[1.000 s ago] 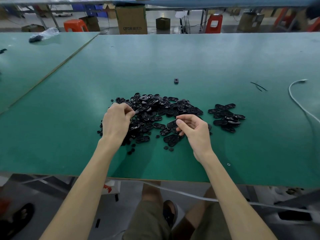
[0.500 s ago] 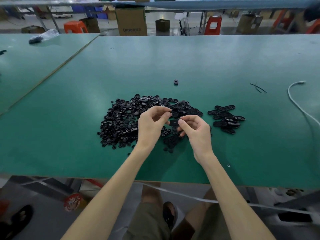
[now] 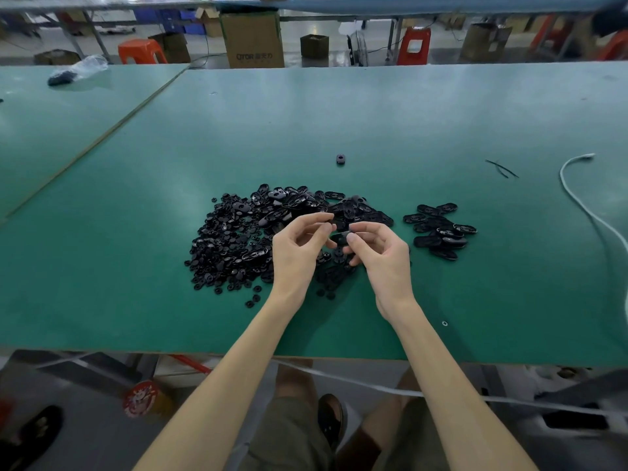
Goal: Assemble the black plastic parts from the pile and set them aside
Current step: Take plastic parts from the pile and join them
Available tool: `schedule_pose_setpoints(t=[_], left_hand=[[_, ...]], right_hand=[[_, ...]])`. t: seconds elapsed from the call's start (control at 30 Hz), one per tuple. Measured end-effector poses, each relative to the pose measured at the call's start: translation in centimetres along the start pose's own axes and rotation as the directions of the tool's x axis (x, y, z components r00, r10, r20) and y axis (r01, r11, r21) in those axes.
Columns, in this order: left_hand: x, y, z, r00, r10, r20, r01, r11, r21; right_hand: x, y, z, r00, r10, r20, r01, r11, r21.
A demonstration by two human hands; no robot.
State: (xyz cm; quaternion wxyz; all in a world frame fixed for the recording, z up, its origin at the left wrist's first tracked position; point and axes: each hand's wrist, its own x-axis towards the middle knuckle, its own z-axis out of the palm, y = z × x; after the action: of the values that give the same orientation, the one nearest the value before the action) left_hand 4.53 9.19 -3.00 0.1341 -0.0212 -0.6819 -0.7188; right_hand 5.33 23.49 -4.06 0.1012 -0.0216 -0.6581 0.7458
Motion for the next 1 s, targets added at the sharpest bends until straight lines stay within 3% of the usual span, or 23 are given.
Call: schedule_pose_setpoints(t=[0.23,0.7,1.0], left_hand=[[-0.03,0.08,-0.01,1.000,-0.006,-0.021,0.006,0.999,-0.046],[-0.02,-0.60,0.24,1.000,-0.016,-0.001,0.017,0.995,0.098],[-0.48,-0.01,0.32,0.997,0.042,0.062,-0.050,0.990,0.135]], right_hand=[[0.05,-0.18,0.09,1.000,-0.010,-0.008,0.010,1.000,-0.018],[-0.10,-0.19,0.04,1.000,0.007,-0.013,-0.007,0.999,0.039],[-0.26,-0.34,-0.01,1.000,0.023,0.005,-0.024,0.998,0.057]])
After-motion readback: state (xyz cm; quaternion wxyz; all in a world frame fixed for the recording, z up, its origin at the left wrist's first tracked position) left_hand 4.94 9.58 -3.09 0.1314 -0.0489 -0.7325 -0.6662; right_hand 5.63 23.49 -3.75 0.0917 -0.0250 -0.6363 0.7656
